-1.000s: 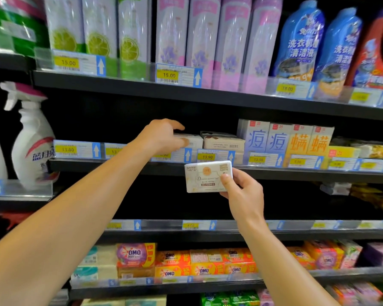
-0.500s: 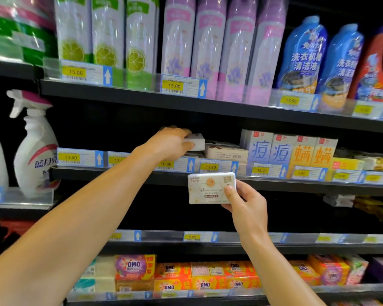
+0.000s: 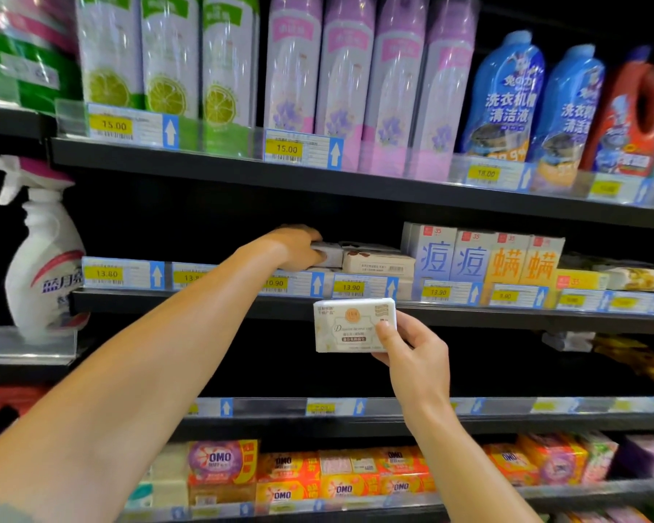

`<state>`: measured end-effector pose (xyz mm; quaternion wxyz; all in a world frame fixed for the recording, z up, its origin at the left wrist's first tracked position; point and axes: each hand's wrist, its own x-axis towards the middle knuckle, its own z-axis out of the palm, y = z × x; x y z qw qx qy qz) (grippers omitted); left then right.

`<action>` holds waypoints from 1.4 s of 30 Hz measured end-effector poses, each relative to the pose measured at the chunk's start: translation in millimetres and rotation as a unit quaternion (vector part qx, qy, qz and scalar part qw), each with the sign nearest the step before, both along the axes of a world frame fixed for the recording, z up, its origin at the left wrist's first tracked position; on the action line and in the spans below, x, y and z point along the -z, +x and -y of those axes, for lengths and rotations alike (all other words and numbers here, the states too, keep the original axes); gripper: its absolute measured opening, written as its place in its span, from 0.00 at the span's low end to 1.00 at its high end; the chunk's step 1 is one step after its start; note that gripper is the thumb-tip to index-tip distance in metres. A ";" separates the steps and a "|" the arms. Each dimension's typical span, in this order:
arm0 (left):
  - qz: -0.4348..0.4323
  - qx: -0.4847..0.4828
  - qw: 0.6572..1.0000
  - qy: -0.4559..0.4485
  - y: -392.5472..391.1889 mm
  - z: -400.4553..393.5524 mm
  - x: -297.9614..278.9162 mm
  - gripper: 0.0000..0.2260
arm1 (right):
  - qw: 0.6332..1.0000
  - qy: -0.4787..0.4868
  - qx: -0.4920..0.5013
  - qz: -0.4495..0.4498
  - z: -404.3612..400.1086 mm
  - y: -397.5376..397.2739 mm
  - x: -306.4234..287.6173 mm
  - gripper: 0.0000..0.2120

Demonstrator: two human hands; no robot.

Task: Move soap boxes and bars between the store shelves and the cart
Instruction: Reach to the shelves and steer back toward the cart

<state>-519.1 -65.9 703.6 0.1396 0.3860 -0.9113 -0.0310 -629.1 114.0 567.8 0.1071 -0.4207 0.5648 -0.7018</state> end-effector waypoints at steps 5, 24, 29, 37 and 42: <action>-0.022 -0.016 1.000 -0.010 1.3 -2.0 1.1 0.26 | 1.000 0.006 0.003 -0.003 -2.1 2.9 -0.8 0.09; -0.202 0.164 0.935 -0.240 64.8 -66.8 75.9 0.29 | 0.958 -0.030 -0.142 0.248 6.0 33.0 -54.7 0.09; -0.214 0.142 0.941 -0.220 62.9 -52.6 60.2 0.27 | 0.994 0.004 -0.089 0.070 7.9 22.8 -49.5 0.14; -0.189 0.100 0.961 -0.173 53.5 -33.1 42.7 0.18 | 0.913 0.142 0.106 -0.368 16.0 6.3 -10.1 0.30; -0.202 0.068 0.958 -0.192 54.2 -28.9 47.9 0.17 | 0.877 0.178 0.140 -0.425 22.9 7.4 2.4 0.32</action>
